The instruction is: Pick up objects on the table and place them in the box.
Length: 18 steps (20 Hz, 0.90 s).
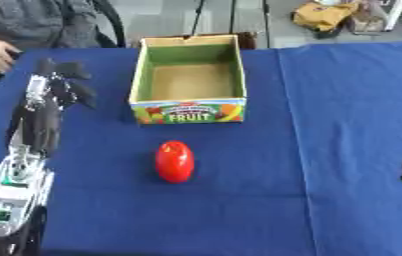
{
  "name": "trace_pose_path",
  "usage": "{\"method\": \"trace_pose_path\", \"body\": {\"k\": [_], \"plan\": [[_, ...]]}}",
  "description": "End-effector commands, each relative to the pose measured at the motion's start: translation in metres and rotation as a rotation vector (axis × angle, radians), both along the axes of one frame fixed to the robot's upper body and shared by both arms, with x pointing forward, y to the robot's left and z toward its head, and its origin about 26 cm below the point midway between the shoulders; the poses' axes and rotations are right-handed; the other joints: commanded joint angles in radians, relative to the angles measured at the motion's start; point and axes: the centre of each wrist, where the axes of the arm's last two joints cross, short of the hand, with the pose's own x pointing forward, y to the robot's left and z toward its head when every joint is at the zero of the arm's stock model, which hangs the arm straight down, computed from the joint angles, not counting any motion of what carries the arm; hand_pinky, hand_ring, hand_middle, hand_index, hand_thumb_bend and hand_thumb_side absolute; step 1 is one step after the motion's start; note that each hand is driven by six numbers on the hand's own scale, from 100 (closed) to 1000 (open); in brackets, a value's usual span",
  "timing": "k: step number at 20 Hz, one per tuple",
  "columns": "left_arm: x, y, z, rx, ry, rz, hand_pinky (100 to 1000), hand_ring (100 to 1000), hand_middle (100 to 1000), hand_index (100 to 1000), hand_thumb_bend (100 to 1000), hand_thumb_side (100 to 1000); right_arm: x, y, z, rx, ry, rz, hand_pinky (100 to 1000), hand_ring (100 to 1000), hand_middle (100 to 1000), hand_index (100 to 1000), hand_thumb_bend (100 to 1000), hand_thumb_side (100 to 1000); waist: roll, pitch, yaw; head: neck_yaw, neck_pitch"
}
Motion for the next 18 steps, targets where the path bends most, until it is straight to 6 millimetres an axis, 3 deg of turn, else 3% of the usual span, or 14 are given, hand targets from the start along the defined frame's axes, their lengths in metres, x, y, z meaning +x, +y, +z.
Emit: {"method": "trace_pose_path", "body": {"k": [1,5,11,15,18], "plan": [[-0.004,0.004,0.018,0.156,-0.049,-0.03,474,538,613,766,198,959,-0.002,-0.001,0.009,-0.008,-0.033,0.007,500,558,556,748,100,793,0.0,-0.015,-0.003,0.005,-0.01],[-0.005,0.008,0.022,0.304,-0.048,-0.068,487,549,623,777,166,950,-0.002,-0.001,0.009,-0.01,-0.033,0.01,500,558,556,748,100,789,0.002,-0.017,-0.008,0.006,-0.009],[0.004,0.007,0.024,0.508,-0.01,-0.15,499,558,631,789,192,846,-0.002,0.0,0.009,-0.01,-0.032,0.016,500,558,556,748,100,788,0.005,-0.02,-0.015,0.009,-0.01],[0.017,0.0,0.026,0.655,0.024,-0.222,520,571,648,803,264,792,-0.002,0.0,0.009,-0.01,-0.032,0.021,500,558,556,748,100,786,0.004,-0.02,-0.021,0.011,-0.009],[0.027,-0.005,0.029,0.775,0.038,-0.262,528,580,659,808,406,777,-0.002,0.001,0.009,-0.01,-0.033,0.025,500,558,556,748,100,784,0.003,-0.02,-0.026,0.012,-0.009]]}}
